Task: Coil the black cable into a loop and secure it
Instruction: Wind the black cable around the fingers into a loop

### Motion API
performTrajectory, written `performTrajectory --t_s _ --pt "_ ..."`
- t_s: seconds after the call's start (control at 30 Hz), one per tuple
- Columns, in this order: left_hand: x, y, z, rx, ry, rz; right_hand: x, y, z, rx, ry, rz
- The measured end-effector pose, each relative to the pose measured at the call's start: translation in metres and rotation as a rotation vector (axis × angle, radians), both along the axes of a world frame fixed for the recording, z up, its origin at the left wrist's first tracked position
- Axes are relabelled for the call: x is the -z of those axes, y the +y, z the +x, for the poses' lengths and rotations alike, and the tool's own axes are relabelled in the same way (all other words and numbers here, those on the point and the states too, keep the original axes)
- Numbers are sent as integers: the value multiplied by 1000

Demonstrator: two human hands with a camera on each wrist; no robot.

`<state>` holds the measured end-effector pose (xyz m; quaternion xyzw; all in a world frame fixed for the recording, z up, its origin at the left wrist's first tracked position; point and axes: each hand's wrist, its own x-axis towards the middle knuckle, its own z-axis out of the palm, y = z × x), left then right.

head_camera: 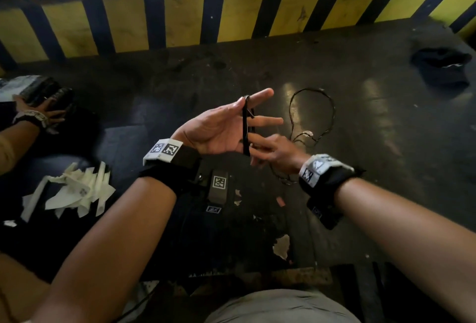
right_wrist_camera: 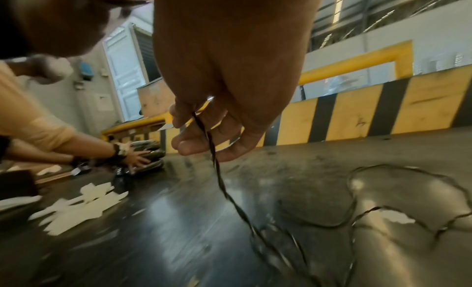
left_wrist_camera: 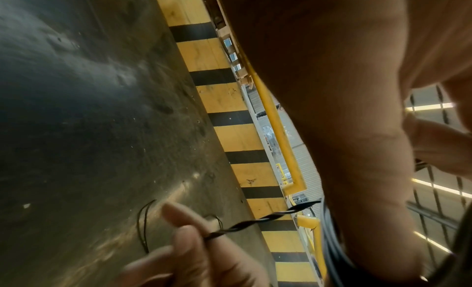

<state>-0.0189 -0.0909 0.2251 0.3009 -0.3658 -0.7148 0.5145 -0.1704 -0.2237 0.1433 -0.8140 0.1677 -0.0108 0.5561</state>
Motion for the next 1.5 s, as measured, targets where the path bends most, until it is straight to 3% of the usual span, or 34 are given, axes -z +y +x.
performTrajectory --t_s 0.23,0.4,0.6,0.73,0.87,1.03,1.3,1.5 --pt "14 -13 17 -117 -18 65 11 34 -10 -84 61 30" --pt "34 -16 25 -221 -59 165 -6 41 -16 -173 156 -83" --pt "47 -18 23 -225 -110 248 -19 37 -9 -225 262 -237" --pt "54 -12 29 -188 -197 351 -50 19 -5 -239 336 -365" --pt "61 -4 26 -134 -286 402 -98 -4 3 -290 263 -626" --pt "55 -7 15 -49 -299 469 -141 -28 20 -259 161 -800" --pt "46 -3 8 10 -173 415 -148 -42 34 -165 47 -789" --pt "31 8 3 73 12 229 -122 -63 36 -128 -29 -520"
